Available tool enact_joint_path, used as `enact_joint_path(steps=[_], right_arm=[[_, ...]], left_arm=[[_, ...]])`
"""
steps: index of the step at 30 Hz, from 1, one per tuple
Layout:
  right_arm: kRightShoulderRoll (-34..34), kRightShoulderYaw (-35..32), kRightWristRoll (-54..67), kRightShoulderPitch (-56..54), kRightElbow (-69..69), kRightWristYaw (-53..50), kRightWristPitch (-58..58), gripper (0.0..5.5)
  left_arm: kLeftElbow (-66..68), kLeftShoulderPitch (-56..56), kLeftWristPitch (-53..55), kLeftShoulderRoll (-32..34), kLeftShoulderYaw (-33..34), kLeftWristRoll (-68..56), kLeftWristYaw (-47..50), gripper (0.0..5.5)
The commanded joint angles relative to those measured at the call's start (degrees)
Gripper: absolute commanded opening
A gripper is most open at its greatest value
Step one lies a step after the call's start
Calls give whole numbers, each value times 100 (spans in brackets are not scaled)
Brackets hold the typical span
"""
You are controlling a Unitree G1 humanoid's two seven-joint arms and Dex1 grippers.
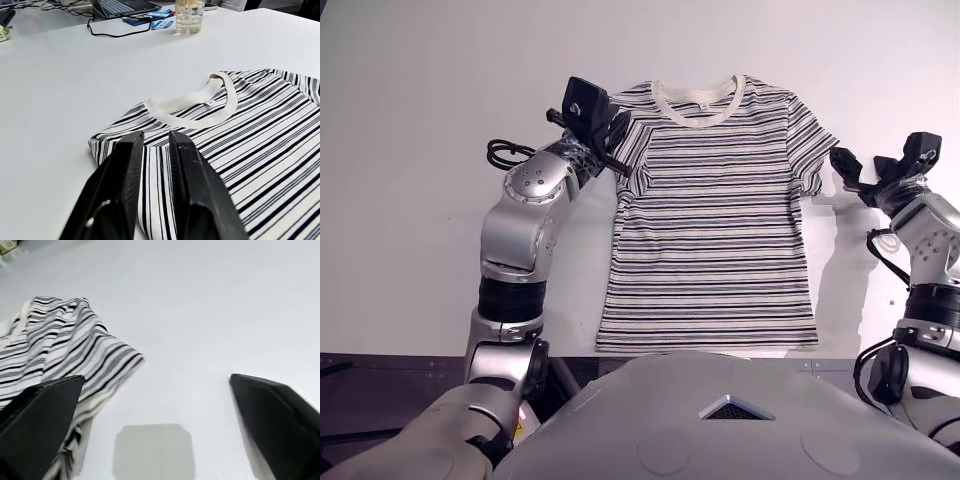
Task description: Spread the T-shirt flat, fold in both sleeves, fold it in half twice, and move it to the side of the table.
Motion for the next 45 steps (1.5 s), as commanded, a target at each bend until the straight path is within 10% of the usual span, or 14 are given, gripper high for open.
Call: enact_joint_path(steps=[1, 26, 45], right_arm=[[50, -102, 137, -465, 424, 52, 197, 471], [309, 255, -242, -773, 858, -14, -237, 13], [1202, 1737, -932, -474, -1382, -885, 89, 13]], left_arm=[[-144, 104, -170, -22, -93, 136, -30, 95], [-30, -8, -164, -170, -239, 275, -243, 95], [-184, 47, -98, -238, -335, 295, -252, 95]])
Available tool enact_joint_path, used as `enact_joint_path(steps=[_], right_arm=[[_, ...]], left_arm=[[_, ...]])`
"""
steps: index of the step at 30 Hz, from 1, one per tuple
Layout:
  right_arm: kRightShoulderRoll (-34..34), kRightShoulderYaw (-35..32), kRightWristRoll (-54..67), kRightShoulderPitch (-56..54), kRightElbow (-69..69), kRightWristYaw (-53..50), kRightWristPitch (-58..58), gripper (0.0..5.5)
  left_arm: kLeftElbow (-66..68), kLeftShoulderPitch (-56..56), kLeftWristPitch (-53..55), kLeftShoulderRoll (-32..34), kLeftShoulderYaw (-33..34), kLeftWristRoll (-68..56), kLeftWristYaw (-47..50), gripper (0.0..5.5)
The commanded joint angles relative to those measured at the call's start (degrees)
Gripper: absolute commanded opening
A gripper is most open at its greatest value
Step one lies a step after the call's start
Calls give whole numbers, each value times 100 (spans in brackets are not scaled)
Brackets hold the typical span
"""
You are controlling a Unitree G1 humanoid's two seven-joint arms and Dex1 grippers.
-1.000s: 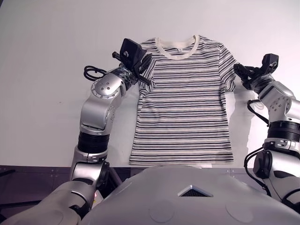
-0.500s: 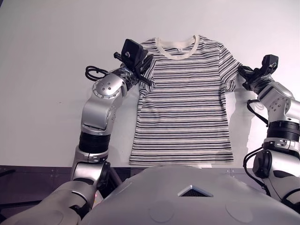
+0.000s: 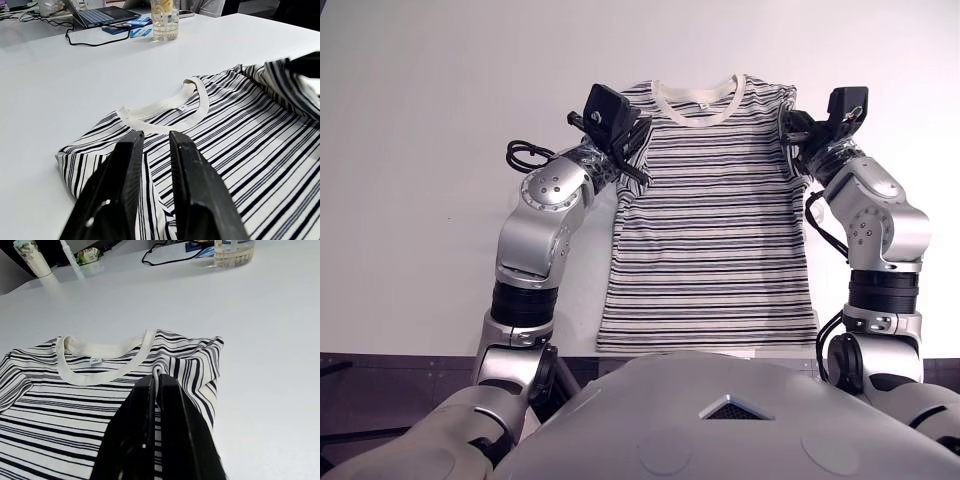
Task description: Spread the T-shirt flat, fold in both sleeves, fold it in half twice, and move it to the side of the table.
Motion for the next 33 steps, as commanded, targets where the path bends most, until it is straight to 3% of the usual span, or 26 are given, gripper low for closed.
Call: enact_joint_path(steps=[1, 6, 10, 14, 18, 28, 33], right_arm=[[53, 484, -410, -158, 85, -54, 31, 13], [35, 812, -724, -191, 18, -1, -26, 78], [-145, 988, -605, -102, -453, 472, 119, 78], [-894, 349, -333, 228, -1024, 1040, 174, 104], [-1665, -478, -370, 434, -257, 1400, -269, 181], [-2025, 592, -2089, 1141, 1262, 1394, -2747, 181], [-1722, 478, -1485, 1332, 878, 1852, -2821, 181]], left_arm=[[-75, -31, 71, -11, -73, 71, 1, 95], [-77, -29, 51, -17, -90, 75, 14, 95], [-89, 18, 54, -49, -101, 119, 98, 95], [-150, 122, 56, -51, -64, 149, 145, 95], [-198, 208, 42, -65, -18, 183, 190, 95], [-137, 133, 6, 3, -83, 210, 25, 95], [-127, 145, 3, 23, -99, 242, -8, 95]])
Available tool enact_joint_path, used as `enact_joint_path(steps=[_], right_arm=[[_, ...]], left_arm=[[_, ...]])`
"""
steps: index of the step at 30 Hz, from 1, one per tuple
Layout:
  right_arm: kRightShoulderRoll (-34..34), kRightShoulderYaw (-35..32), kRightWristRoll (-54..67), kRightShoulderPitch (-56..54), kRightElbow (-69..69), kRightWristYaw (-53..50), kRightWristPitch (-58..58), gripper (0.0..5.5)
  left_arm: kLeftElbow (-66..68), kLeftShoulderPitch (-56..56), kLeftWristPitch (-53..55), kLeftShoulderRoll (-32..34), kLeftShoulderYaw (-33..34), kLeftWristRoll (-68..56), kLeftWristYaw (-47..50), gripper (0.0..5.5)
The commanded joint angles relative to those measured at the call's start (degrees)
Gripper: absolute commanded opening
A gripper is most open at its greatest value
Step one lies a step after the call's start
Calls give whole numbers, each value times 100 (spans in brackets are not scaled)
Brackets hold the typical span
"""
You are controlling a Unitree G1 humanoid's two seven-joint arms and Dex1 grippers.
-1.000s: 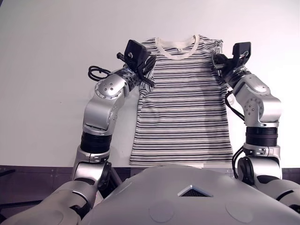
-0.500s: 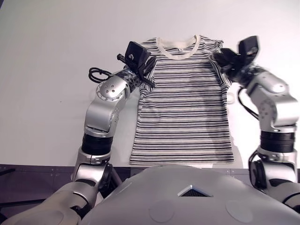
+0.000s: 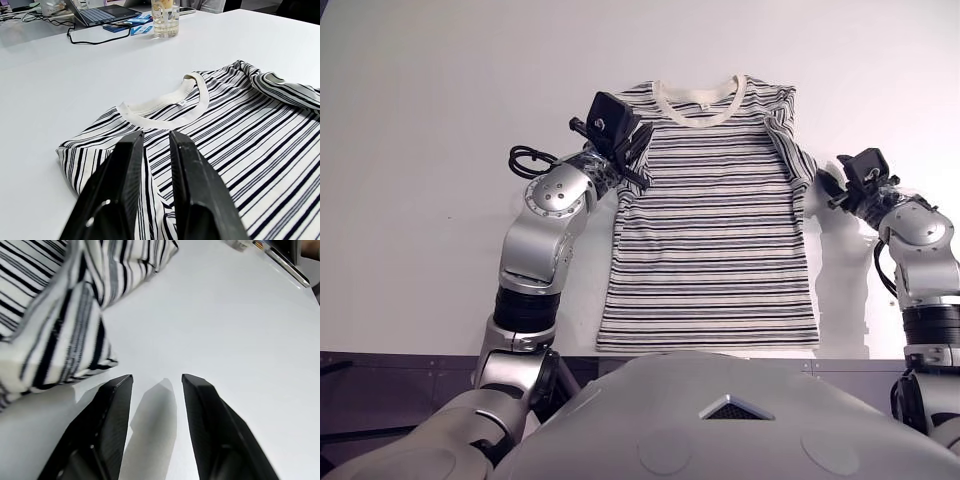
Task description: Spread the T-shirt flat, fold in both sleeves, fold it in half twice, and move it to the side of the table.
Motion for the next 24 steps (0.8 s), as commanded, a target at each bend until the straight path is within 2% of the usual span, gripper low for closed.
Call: enact_joint_path(steps=[1, 4, 6, 12, 17, 20, 24], right_arm=[[303, -150, 753, 201, -518, 463, 301, 181], [398, -329, 1241, 246, -1086, 609, 624, 181], [378, -265, 1165, 283, -1330, 566, 621, 181], [286, 319, 432, 411, -1334, 553, 302, 181], [302, 808, 267, 290, -1011, 1002, 142, 181], [253, 729, 457, 179, -973, 1226, 205, 181], [-192, -162, 1804, 307, -2374, 1878, 993, 181]], left_arm=[[-34, 16, 15, 53, -18, 63, -31, 95], [-75, 59, 31, 61, -11, 74, -36, 95], [-80, 66, 40, 67, -15, 77, -44, 95], [-71, 68, 59, 91, -32, 94, -62, 95], [-148, 175, -125, 447, -248, 234, -367, 95], [-468, 478, -401, 972, -349, 323, -809, 95], [-1154, 1364, -1461, 2400, 296, 464, -1719, 95]])
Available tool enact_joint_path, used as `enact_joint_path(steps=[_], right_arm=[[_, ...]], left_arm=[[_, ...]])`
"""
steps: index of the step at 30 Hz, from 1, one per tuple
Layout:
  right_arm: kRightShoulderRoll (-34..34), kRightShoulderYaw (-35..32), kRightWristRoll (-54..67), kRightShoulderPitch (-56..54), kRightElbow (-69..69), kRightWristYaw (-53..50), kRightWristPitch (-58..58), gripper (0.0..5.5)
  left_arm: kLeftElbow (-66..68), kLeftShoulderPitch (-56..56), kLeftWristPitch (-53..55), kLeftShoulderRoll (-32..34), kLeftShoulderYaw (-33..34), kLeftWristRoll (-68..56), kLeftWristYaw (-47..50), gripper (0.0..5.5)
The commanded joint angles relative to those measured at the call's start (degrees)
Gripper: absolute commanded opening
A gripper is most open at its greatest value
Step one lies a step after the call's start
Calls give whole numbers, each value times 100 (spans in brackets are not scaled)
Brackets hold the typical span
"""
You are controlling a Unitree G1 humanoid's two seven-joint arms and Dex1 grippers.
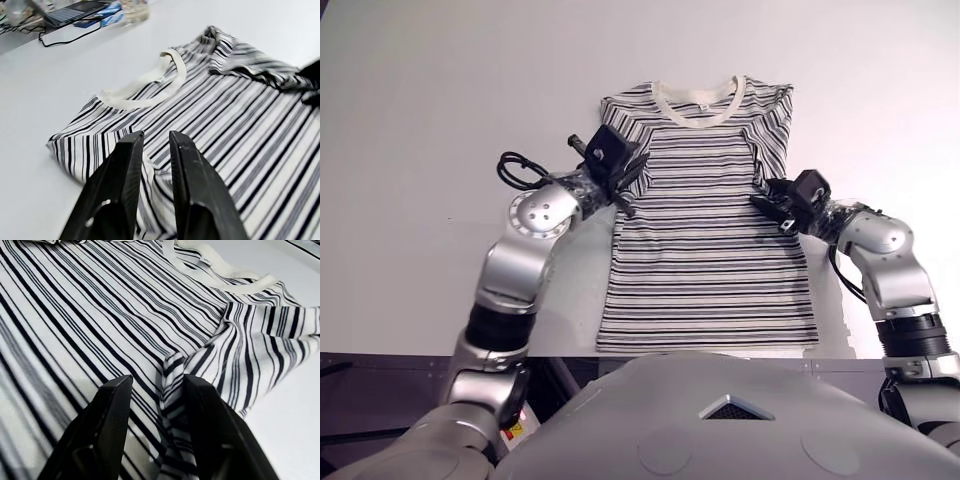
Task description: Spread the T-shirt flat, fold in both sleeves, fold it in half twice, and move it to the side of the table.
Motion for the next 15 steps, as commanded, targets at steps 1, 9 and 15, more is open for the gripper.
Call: enact_joint_path(steps=[1, 9, 15], right_arm=[[-696, -834, 1115, 276, -1484, 635, 733, 181], [-2224, -1715, 106, 2749, -1673, 1977, -1297, 185], [-2480, -1549, -322, 2475, -703, 2141, -2389, 185]], left_arm=[[-484, 825, -1183, 1270, 763, 246, -739, 95], [336, 4209, -6762, 2674, 2135, 1963, -1206, 163], [990, 4717, -8522, 2641, 2043, 3165, -656, 179]])
